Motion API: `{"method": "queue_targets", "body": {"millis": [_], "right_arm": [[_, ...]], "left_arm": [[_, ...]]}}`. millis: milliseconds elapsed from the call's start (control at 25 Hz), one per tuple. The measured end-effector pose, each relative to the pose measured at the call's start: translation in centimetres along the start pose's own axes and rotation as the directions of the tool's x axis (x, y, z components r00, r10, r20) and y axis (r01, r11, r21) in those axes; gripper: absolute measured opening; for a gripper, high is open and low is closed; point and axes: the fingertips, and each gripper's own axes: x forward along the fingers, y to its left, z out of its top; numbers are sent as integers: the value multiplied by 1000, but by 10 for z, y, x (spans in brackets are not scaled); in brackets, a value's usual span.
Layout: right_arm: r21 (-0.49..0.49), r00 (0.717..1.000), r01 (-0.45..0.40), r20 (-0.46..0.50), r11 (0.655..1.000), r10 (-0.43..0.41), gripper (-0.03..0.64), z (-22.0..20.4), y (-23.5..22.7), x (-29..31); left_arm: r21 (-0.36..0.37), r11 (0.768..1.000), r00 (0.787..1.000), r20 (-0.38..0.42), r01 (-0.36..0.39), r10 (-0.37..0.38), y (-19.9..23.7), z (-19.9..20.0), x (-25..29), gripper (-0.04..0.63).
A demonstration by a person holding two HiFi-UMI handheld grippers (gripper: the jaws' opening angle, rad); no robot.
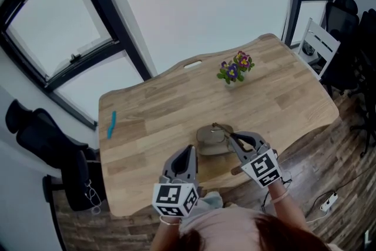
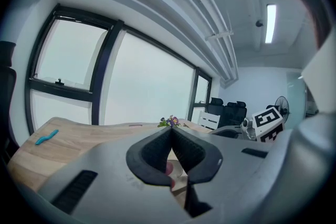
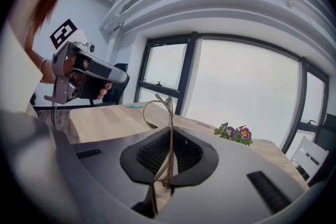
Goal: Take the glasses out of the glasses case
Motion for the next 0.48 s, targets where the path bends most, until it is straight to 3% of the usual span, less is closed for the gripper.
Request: {"method": "queue_targets", "body": {"millis": [480], "right_arm": [[95,993,74,88,993,-83,12,20,-6,-42]], "left_arm": [[15,1000,1000,20,14,-14,-20,8,-13,2]]}}
